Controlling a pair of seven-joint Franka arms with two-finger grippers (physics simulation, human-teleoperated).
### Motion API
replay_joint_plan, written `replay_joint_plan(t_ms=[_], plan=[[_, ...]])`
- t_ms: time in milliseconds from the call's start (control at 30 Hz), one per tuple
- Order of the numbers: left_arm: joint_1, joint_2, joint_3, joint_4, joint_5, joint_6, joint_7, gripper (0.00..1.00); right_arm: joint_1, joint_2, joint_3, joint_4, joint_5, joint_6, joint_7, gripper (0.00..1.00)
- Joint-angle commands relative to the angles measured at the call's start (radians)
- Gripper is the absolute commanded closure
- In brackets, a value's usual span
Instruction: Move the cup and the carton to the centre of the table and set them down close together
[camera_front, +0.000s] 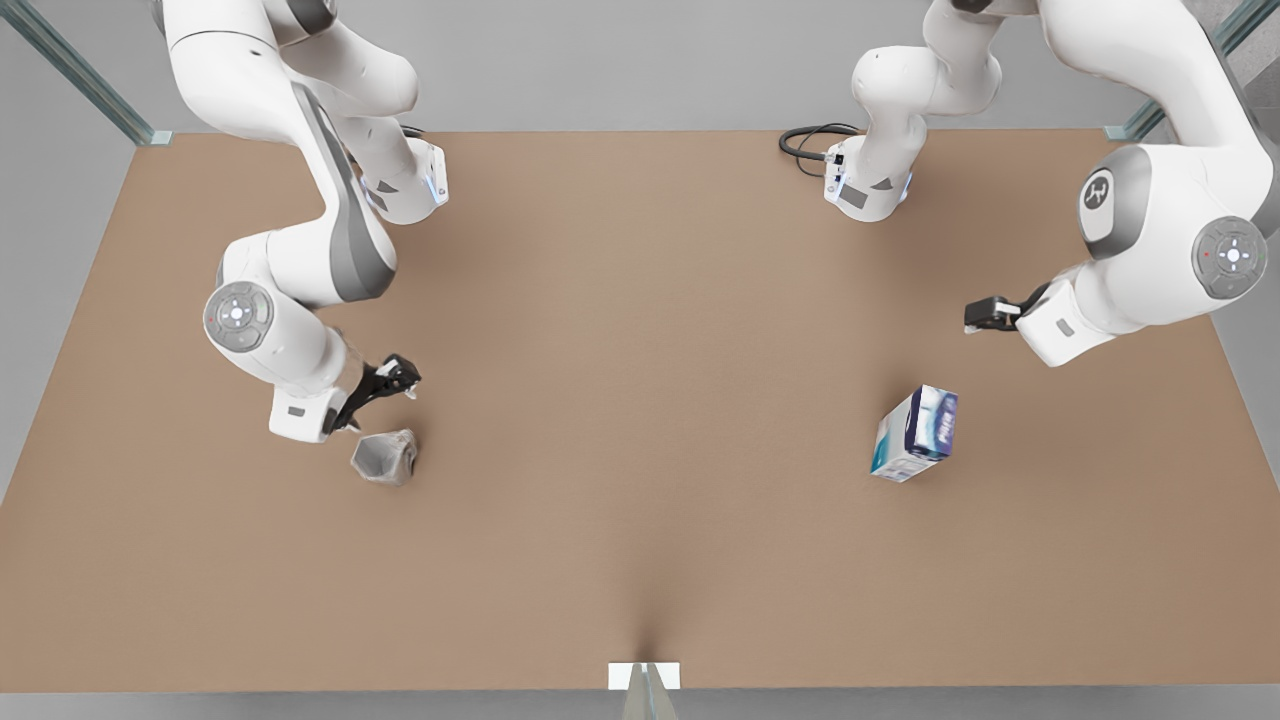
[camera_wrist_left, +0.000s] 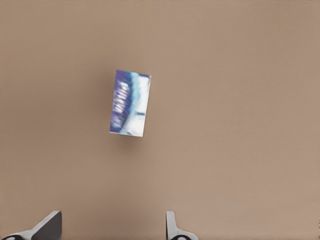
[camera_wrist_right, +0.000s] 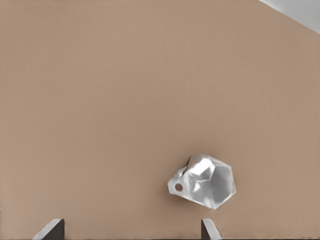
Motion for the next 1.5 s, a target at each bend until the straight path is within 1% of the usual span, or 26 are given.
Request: replay_joint_plan(t_ms=[0,33,67,100,200,267,300,367,400,433,467,500,567,633,733,800,967,1033,1133,1200,1267,1300,1333,1367,1433,1467], plan=[[0.0,0.0,0.0,0.0,-0.002,0.001,0.0,0.0,0.0,0.004,0.0,0.0,0.0,-0.007,0.052,0.0],[0.0,0.0,0.0,0.0,-0.002,0.001,0.0,0.0,0.011,0.019,-0.003,0.0,0.0,-0.009,0.221,0.0],[0.0,0.001,0.0,0.0,-0.002,0.001,0.0,0.0,0.019,0.033,-0.02,0.0,-0.002,-0.006,0.313,0.0],[-0.002,0.001,0.0,0.0,-0.002,0.001,0.0,0.0,0.03,0.041,-0.021,0.0,-0.063,-0.011,0.442,0.0],[0.0,0.001,0.0,0.0,-0.002,0.011,0.0,0.0,0.049,0.085,-0.028,0.0,-0.069,0.003,0.649,0.0],[0.0,0.001,0.0,0.0,-0.002,0.021,0.0,0.0,0.103,0.123,-0.075,0.005,-0.075,0.029,0.744,0.0],[0.0,0.001,0.0,-0.002,0.0,0.021,0.0,0.0,0.125,0.149,-0.13,0.005,-0.071,0.06,0.741,0.0],[0.0,0.006,0.0,-0.002,-0.002,0.024,0.0,0.0,0.154,0.211,-0.167,0.0,-0.066,0.173,0.755,0.0],[0.0,0.008,0.0,-0.002,-0.002,0.024,0.0,0.0,0.172,0.223,-0.225,-0.031,-0.065,0.227,0.766,0.0],[0.0,0.009,0.0,-0.002,-0.002,0.025,0.0,0.0,0.174,0.238,-0.225,-0.074,-0.045,0.321,0.766,0.0],[0.0,0.009,0.0,-0.002,0.0,0.025,0.0,0.0,0.175,0.251,-0.225,-0.074,-0.039,0.338,0.767,0.0],[0.0,0.009,0.0,-0.002,0.0,0.025,0.0,0.0,0.203,0.26,-0.23,-0.074,-0.04,0.335,0.769,0.0],[0.0,0.009,0.0,-0.002,0.0,0.025,0.0,0.0,0.203,0.268,-0.232,-0.084,-0.04,0.358,0.766,0.0],[0.0,0.011,0.0,-0.003,0.0,0.024,0.0,0.0,0.211,0.274,-0.279,-0.084,-0.042,0.377,0.709,0.0],[0.0,0.014,0.0,-0.005,0.0,0.016,-0.002,0.0,0.214,0.286,-0.311,-0.084,-0.04,0.39,0.666,0.0],[0.0,0.011,0.0,-0.014,0.0,0.01,-0.002,0.0,0.214,0.288,-0.311,-0.117,-0.023,0.422,0.663,0.0],[0.0,-0.002,0.0,-0.04,0.0,0.011,0.011,0.0,0.229,0.289,-0.31,-0.155,0.001,0.43,0.663,0.0],[0.0,-0.003,0.0,-0.04,0.0,0.011,0.012,0.0,0.241,0.303,-0.31,-0.169,0.001,0.494,0.663,0.0],[0.0,-0.003,0.0,-0.04,0.0,0.015,0.011,0.0,0.241,0.317,-0.314,-0.177,0.0,0.52,0.643,0.0],[0.0,-0.003,0.0,-0.04,0.0,0.019,0.011,0.0,0.246,0.323,-0.342,-0.18,0.0,0.52,0.609,0.0],[0.0,-0.003,0.0,-0.04,-0.002,0.021,0.011,0.0,0.247,0.324,-0.345,-0.18,0.0,0.52,0.609,0.0],[0.0,0.001,0.0,-0.04,-0.003,0.025,0.012,0.0,0.249,0.324,-0.345,-0.18,0.0,0.52,0.609,0.06],[0.0,0.005,0.0,-0.04,-0.003,0.025,0.012,0.0,0.249,0.324,-0.347,-0.178,0.0,0.519,0.603,0.41],[0.0,0.009,0.0,-0.041,-0.002,0.025,0.011,0.0,0.249,0.324,-0.347,-0.177,0.0,0.519,0.592,0.79],[0.0,0.008,0.0,-0.074,-0.002,0.041,0.011,0.0,0.25,0.32,-0.347,-0.178,-0.002,0.512,0.556,0.79],[0.0,-0.008,0.0,-0.126,0.0,0.096,0.011,0.0,0.25,0.32,-0.347,-0.178,-0.002,0.512,0.523,0.79]])
